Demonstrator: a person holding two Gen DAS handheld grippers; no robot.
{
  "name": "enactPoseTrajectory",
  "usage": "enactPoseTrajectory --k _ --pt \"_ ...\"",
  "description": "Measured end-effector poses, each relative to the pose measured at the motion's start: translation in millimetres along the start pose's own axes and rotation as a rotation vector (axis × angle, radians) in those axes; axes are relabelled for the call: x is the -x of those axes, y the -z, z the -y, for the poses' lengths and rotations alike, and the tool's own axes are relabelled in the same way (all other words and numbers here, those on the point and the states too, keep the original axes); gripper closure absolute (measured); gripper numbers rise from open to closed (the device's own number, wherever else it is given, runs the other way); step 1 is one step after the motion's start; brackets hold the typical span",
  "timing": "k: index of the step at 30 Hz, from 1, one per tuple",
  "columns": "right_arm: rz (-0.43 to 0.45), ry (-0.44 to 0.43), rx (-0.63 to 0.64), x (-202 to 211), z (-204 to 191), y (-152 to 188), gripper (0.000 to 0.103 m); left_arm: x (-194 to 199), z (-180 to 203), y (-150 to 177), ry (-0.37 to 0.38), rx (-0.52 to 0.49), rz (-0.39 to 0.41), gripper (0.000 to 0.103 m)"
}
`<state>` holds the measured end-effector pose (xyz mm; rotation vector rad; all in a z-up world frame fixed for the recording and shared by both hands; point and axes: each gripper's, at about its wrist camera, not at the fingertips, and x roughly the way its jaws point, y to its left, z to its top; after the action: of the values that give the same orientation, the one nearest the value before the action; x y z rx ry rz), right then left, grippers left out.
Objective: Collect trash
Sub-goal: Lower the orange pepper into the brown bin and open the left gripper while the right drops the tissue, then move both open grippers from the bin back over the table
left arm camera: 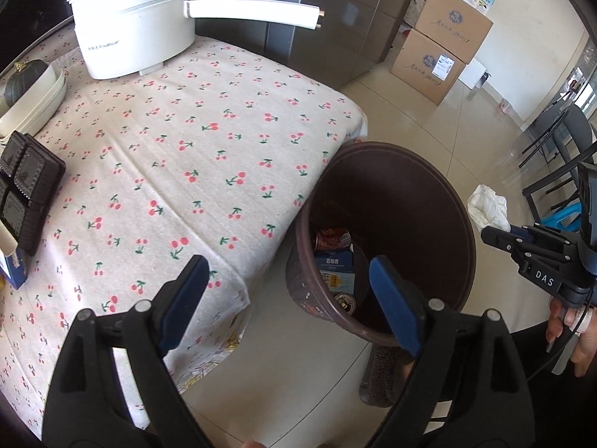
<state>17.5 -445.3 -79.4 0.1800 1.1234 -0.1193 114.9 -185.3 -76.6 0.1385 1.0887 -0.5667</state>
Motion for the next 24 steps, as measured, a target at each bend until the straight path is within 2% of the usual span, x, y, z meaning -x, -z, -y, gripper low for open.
enactPoseTrajectory --k 6,7,9,10,11,12,13,24 --pt "-0.006 0.006 0.009 -4.1 -9.1 -3.4 0.086 10.2 -13.8 4.9 -0.014 0.020 0.009 0.010" --pt "-0.007 0.005 0.004 -4.4 -9.7 -4.1 0.085 12.3 -15.5 5.6 -0.016 0.024 0.012 0.010" --pt "-0.014 -0.002 -0.017 -5.4 -9.5 -6.4 0.074 15.8 -19.5 7.2 -0.019 0.030 0.016 0.010" --pt "-0.015 -0.006 -0.034 -5.3 -8.5 -7.2 0.055 17.4 -21.3 8.7 -0.022 0.032 0.017 0.010" --pt "-0.011 -0.011 -0.051 -4.8 -8.1 -8.1 0.030 19.4 -23.2 9.6 -0.026 0.034 0.018 0.010" --pt "-0.002 -0.016 -0.064 -3.4 -7.9 -8.9 0.023 20.8 -25.4 10.1 -0.030 0.037 0.018 0.010" --pt "0.003 -0.023 -0.066 -2.3 -8.6 -10.5 0.020 22.3 -27.8 10.8 -0.034 0.040 0.019 0.009" --pt "0.005 -0.034 -0.025 -2.5 -36.3 -18.9 0.020 41.7 -58.2 21.6 -0.061 0.104 0.028 0.005"
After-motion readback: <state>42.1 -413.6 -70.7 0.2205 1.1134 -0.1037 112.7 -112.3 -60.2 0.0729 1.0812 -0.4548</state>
